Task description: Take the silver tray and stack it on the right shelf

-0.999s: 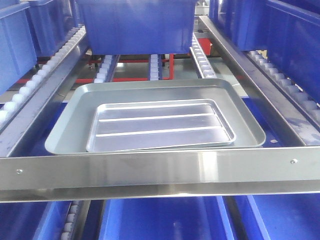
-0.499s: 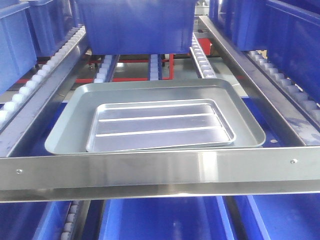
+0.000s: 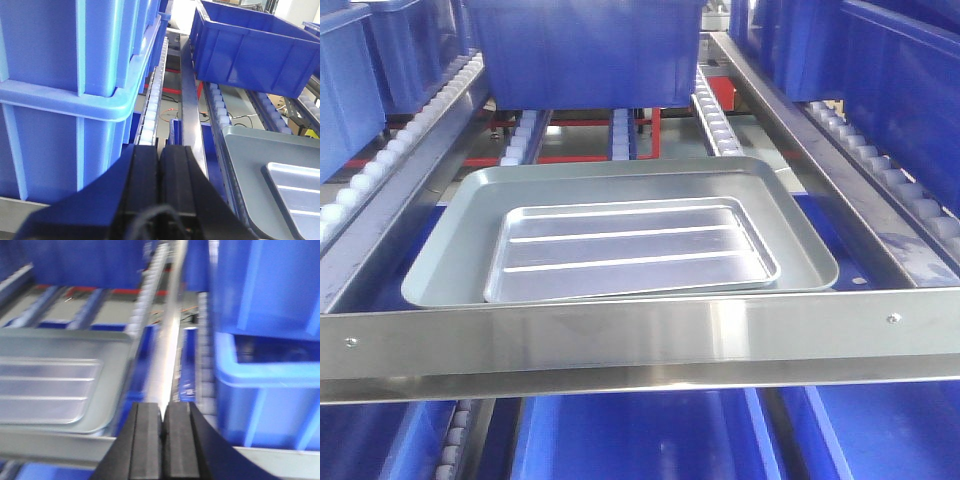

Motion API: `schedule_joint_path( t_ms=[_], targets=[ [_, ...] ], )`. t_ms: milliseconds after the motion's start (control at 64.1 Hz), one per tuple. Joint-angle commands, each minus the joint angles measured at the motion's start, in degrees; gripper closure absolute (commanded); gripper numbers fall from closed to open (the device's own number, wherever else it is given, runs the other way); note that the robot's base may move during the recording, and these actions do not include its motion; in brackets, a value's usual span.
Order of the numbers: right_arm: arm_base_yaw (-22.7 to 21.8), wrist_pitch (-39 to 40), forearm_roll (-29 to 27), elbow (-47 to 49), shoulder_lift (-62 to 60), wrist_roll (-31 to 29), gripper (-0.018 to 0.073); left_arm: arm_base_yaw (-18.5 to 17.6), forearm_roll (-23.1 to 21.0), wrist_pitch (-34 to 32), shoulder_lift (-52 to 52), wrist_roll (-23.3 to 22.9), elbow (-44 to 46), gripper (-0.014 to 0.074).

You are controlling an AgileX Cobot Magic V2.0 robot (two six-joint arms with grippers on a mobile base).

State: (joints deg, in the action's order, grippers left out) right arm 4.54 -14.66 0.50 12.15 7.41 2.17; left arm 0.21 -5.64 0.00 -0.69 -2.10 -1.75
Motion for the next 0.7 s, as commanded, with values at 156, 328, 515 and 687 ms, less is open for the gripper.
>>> schedule_joint_path(
  t_ms=[156, 328, 515, 687],
  targets=[
    [-7.55, 14.98, -1.98, -10.44, -8.17, -2.17, 0.0503, -0.3, 0.07, -4.96, -0.73, -0.37, -1.05, 0.0697],
    [-7.55, 14.09, -1.98, -12.73, -9.16, -2.17, 0.0503, -0.3, 0.07, -4.96, -0.73, -0.37, -1.05, 0.0697],
    [-7.55, 14.1, -1.98, -12.73, -9.16, -2.17, 0.0503, -0.3, 0.07, -4.96, -0.73, -0.37, -1.05, 0.0697],
    [-7.55, 14.1, -1.98, -12.73, -9.16, -2.17, 0.0503, -0.3, 0.07, -4.96, -0.73, -0.37, -1.05, 0.0697]
  ],
)
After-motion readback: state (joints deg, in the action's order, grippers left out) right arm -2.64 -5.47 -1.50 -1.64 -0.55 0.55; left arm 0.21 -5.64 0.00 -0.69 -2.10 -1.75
